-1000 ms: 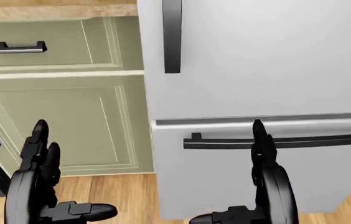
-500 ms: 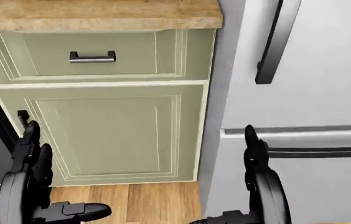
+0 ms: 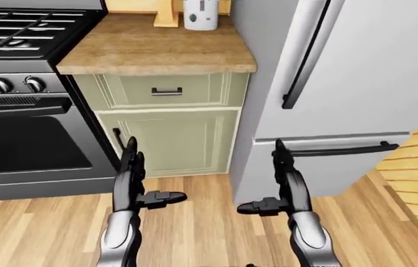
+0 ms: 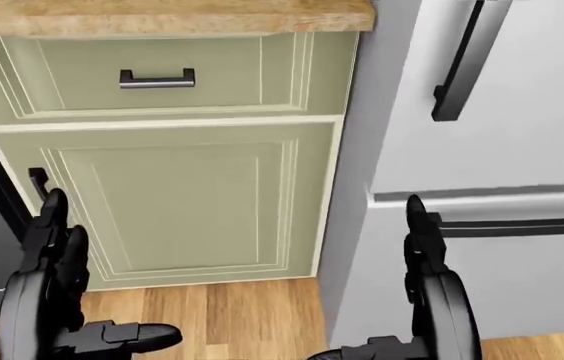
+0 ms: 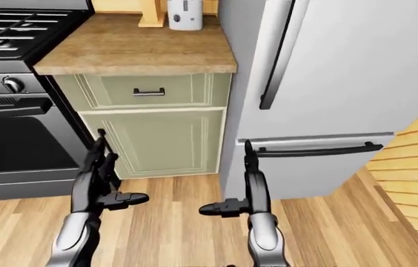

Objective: Push down the lever of the toaster to turn it on.

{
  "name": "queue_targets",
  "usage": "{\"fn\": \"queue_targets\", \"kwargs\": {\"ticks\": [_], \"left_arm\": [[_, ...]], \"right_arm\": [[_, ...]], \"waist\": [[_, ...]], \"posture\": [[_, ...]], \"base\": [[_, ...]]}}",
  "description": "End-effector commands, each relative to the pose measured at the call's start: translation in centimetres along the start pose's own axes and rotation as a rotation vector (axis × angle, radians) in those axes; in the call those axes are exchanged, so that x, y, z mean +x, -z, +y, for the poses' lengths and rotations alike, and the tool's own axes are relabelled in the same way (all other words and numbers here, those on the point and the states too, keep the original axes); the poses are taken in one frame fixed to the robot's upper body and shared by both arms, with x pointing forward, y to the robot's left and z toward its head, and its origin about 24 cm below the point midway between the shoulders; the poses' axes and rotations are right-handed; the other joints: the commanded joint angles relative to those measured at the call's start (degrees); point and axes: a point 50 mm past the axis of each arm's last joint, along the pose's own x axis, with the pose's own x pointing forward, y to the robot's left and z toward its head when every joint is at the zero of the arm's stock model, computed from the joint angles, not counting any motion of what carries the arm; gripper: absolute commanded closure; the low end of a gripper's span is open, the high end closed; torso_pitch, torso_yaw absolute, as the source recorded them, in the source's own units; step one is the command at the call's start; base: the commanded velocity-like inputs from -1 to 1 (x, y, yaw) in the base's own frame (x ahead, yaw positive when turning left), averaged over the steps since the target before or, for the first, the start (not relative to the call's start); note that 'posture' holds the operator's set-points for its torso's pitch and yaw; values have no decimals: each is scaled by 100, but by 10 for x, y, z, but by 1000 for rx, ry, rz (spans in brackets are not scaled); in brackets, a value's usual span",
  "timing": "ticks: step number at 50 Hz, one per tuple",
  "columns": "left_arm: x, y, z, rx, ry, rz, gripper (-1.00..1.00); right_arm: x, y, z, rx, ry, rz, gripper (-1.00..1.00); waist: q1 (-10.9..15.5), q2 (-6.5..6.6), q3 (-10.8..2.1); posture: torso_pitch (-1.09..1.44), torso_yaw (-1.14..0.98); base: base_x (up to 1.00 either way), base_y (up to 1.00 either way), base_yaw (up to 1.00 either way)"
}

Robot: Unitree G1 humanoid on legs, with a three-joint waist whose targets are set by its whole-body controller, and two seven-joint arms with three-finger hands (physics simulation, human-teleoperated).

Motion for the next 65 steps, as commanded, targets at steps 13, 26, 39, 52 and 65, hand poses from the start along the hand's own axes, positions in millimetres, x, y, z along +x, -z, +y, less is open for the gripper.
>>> {"fn": "queue_targets", "kwargs": {"ticks": [13, 26, 39, 52, 65], "left_arm": [[2, -17, -3, -4, 14, -86, -100], [4, -16, -3, -3, 11, -82, -100], [29, -44, -23, -31, 33, -76, -100], [41, -82, -35, 12, 24, -124, -100], [45, -97, -32, -1, 6, -138, -100]], "right_arm": [[-2, -14, -1, -7, 17, -93, -100], [-3, -11, -1, -4, 18, -96, -100], [10, -50, -23, -31, -6, -100, -100], [42, -90, -38, -57, -84, -60, -100], [47, -104, -45, -86, -55, -23, -100]], "waist": [[-246, -436, 25], [-128, -244, -33], [-114, -226, -140], [-129, -246, -159], [-125, -254, -114]], "posture": [[0, 0], [0, 0], [0, 0], [0, 0], [0, 0]], "base": [[0, 60, 0], [0, 0, 0], [0, 0, 0], [0, 0, 0], [0, 0, 0]]}}
